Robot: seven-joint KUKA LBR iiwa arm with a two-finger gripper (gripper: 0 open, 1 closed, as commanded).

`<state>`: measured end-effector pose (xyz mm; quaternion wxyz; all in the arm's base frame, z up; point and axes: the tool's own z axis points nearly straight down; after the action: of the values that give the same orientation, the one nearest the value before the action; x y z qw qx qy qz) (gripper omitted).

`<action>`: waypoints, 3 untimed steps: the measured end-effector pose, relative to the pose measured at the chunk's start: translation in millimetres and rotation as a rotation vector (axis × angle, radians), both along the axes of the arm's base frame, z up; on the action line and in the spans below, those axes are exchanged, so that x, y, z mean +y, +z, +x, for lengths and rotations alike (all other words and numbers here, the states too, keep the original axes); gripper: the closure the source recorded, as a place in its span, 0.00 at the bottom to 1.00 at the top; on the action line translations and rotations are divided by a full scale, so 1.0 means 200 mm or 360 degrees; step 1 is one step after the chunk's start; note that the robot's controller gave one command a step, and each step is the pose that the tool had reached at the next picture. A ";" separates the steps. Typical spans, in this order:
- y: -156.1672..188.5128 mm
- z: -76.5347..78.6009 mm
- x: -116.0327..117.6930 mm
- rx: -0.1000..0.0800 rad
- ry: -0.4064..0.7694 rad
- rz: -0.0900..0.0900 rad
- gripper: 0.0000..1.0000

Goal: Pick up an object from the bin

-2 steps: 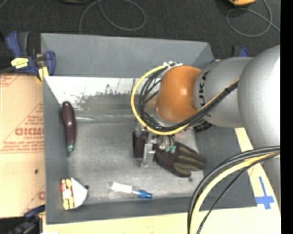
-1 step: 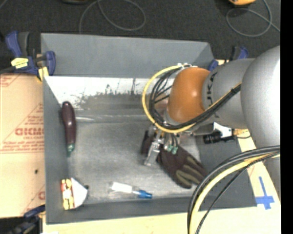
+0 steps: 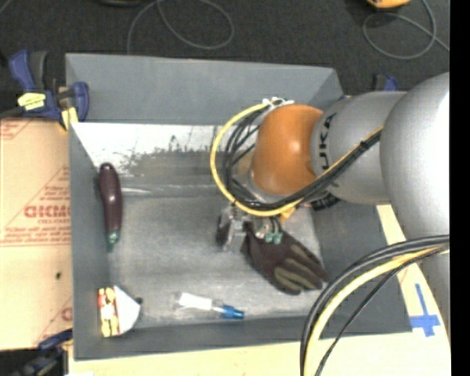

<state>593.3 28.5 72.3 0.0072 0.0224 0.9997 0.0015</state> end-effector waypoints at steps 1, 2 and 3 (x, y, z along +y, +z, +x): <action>0.00 0.00 0.00 0.0001 -0.0003 0.0001 1.00; 0.00 0.00 0.00 0.0000 -0.0004 0.0001 1.00; 0.02 0.00 0.00 0.0002 -0.0005 0.0002 1.00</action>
Offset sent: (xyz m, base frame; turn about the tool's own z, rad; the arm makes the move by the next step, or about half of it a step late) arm -0.0001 0.0001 0.0014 0.0000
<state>592.6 28.1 75.5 0.0067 0.0239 0.9997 0.0020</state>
